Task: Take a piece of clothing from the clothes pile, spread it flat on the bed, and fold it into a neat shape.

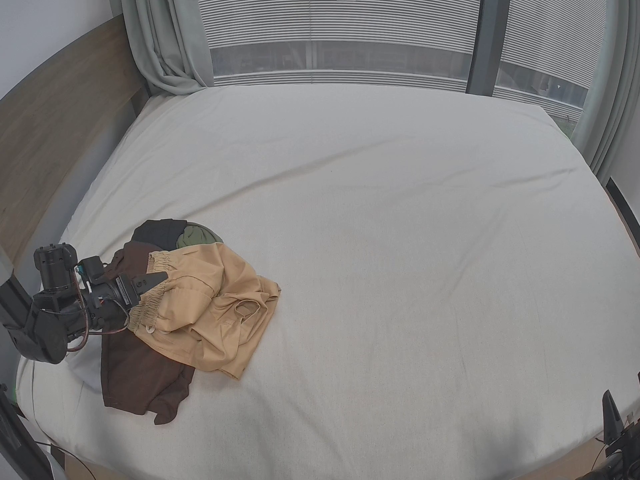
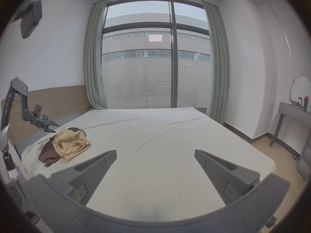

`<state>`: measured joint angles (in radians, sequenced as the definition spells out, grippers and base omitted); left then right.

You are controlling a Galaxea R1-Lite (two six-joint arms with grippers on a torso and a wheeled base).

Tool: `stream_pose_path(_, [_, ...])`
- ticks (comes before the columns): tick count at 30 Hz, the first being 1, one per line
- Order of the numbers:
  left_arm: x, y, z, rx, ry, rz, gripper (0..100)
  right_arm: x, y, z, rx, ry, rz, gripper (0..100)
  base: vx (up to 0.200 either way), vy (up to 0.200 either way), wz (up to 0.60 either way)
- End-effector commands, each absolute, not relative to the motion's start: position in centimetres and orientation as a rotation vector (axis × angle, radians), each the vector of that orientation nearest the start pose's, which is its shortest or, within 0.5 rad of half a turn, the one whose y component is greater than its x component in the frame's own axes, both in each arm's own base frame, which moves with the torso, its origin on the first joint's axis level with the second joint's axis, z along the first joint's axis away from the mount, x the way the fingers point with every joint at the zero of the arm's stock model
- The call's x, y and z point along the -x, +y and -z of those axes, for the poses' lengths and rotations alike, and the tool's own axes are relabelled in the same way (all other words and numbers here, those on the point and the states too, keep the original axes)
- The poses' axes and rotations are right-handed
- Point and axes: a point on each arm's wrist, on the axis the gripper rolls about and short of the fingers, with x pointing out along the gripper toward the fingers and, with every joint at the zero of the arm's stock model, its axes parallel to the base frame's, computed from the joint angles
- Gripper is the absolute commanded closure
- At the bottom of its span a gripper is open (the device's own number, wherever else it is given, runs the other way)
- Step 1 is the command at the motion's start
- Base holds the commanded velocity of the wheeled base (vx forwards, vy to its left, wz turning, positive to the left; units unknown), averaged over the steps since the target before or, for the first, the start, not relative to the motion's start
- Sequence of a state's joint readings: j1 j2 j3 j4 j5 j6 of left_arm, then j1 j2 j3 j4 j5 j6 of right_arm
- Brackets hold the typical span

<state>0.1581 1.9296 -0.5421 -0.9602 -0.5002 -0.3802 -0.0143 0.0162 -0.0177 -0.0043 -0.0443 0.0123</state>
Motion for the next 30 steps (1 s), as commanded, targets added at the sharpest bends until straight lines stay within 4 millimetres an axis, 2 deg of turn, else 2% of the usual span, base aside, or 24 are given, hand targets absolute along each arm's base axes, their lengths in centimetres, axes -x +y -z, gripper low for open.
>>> stream_pose_path(1, [-30.9, 3.8, -6.6, 0.515, 0.483, 0.255, 0, 2.3, -0.1, -7.6, -0.014, -0.005, 0.058, 0, 0.000, 0.000, 0.00])
stream_pose_path(7, [-31.9, 4.0, -4.7, 0.518, 0.469, 0.253, 0, 2.3, -0.1, -7.6, -0.014, -0.005, 0.058, 0, 0.000, 0.000, 0.00])
stream_pose_path(14, [-32.7, 4.0, -3.7, 0.540, 0.453, 0.257, 0, 2.3, -0.1, -7.6, -0.014, -0.005, 0.058, 0, 0.000, 0.000, 0.00])
stream_pose_path(21, [-33.4, 3.4, -4.4, 0.662, 0.401, 0.278, 0, 2.3, -0.1, -7.6, -0.014, -0.005, 0.058, 0, 0.000, 0.000, 0.00])
stream_pose_path(30, [-32.5, 2.3, -4.5, 0.682, 0.427, 0.397, 0, 2.3, -0.1, -7.6, -0.014, -0.005, 0.058, 0, 0.000, 0.000, 0.00])
